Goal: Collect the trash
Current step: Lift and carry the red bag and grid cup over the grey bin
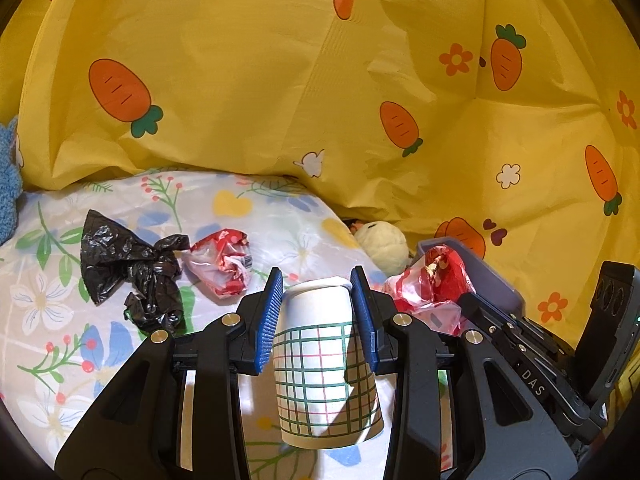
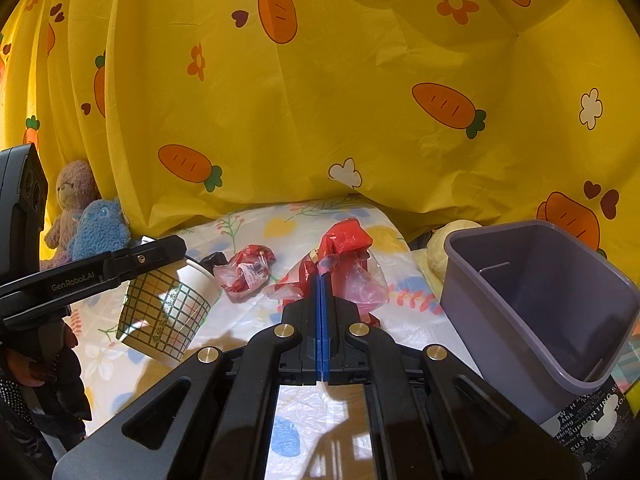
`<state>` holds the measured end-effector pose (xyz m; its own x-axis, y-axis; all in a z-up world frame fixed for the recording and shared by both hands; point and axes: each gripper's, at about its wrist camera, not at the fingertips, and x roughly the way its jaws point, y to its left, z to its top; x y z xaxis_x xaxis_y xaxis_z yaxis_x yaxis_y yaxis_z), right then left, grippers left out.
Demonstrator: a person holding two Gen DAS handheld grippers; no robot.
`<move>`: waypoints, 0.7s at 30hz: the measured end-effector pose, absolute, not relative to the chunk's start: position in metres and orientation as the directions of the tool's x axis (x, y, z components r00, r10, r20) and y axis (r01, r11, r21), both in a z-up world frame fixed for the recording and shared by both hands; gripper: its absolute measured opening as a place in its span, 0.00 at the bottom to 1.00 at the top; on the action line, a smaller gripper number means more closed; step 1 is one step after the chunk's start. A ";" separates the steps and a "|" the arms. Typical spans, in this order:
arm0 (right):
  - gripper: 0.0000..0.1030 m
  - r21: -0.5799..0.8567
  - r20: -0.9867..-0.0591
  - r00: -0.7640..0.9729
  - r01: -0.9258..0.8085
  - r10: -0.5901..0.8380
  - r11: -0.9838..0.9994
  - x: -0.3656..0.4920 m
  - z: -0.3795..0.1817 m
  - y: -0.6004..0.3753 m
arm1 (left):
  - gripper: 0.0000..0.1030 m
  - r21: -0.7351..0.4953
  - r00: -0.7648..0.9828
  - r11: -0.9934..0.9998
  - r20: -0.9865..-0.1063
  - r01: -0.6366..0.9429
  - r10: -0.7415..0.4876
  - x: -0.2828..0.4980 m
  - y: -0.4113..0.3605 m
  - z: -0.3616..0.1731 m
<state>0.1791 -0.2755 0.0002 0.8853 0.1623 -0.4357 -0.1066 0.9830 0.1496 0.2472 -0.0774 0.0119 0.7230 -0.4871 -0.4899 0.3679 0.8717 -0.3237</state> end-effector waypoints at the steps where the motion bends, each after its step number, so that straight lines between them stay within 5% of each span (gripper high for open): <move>1: 0.01 0.150 -0.431 0.888 -0.101 0.157 0.983 0.178 0.002 -0.279 | 0.33 -0.322 0.721 0.869 -0.488 0.375 -0.492 0.248 -0.082 0.014; 11: 0.01 0.130 -0.340 0.940 0.085 -0.036 0.988 0.162 0.034 -0.352 | 0.33 -0.298 0.675 0.802 -0.434 0.518 -0.597 0.269 -0.178 0.055; 21: 0.01 0.143 -0.371 0.907 0.268 -0.200 0.953 0.154 0.018 -0.425 | 0.33 -0.365 0.586 0.718 -0.416 0.593 -0.696 0.296 -0.289 0.045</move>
